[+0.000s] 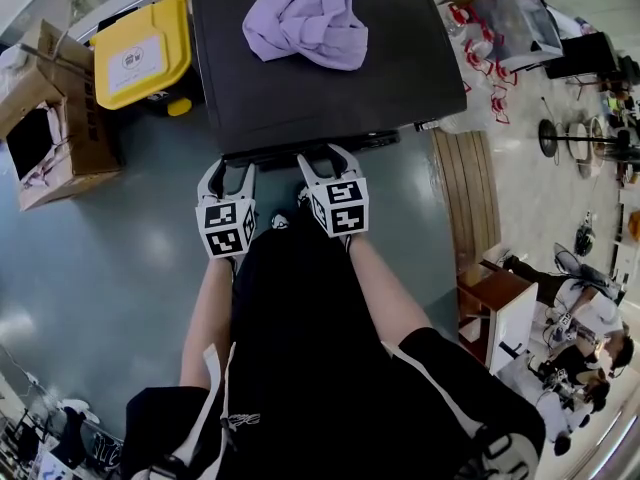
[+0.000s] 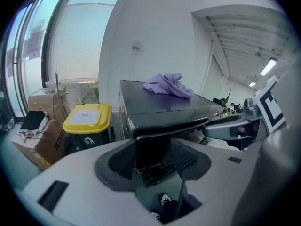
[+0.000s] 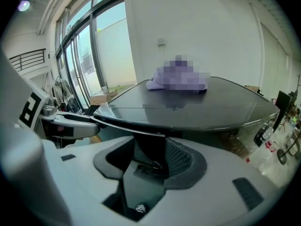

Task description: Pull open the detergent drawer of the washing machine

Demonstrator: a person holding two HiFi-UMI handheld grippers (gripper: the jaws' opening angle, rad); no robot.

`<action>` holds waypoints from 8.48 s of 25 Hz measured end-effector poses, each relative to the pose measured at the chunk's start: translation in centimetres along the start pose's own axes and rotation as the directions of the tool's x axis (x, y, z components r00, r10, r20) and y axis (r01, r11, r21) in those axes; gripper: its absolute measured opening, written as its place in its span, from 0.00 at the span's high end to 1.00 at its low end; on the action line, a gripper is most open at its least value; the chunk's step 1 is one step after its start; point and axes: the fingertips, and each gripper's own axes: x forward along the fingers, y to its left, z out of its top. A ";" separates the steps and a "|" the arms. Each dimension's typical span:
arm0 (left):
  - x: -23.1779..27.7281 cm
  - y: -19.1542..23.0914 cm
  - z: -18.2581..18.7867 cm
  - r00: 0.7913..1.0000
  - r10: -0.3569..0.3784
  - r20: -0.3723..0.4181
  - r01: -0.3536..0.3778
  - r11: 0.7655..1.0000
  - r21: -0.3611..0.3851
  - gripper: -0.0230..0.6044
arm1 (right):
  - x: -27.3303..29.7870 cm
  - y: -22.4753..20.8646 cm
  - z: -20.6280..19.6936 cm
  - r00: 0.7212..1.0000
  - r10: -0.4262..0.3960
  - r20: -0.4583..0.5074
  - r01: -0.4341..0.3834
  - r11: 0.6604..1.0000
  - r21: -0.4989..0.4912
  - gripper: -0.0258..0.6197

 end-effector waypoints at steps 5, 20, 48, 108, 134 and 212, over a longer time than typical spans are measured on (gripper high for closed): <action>0.0 -0.1 0.0 1.000 0.014 -0.005 -0.013 1.000 0.007 0.59 | -0.1 0.0 0.0 1.000 -0.004 -0.005 0.004 1.000 -0.002 0.64; -0.4 0.0 -0.1 1.000 -0.004 -0.012 0.004 1.000 0.023 0.61 | -0.4 0.3 0.0 1.000 -0.010 0.000 0.010 1.000 -0.005 0.64; 0.3 -0.3 -1.3 0.972 -0.235 0.001 0.235 0.972 -0.026 0.62 | 0.9 0.7 -1.7 0.991 0.120 -0.060 -0.128 0.981 -0.145 0.51; -3.2 -3.0 -4.4 0.999 -0.038 0.016 0.038 0.999 0.006 0.59 | -2.6 1.5 -5.4 0.986 0.137 -0.093 -0.148 0.981 -0.124 0.61; -5.8 -4.3 -6.1 0.999 -0.027 0.029 0.028 1.000 -0.014 0.59 | -5.3 2.4 -7.0 0.986 0.137 -0.097 -0.150 0.978 -0.144 0.62; -11.9 -8.7 -12.0 0.999 0.018 0.043 -0.017 0.999 -0.027 0.59 | -12.0 4.0 -13.3 0.984 0.155 -0.087 -0.167 0.974 -0.154 0.64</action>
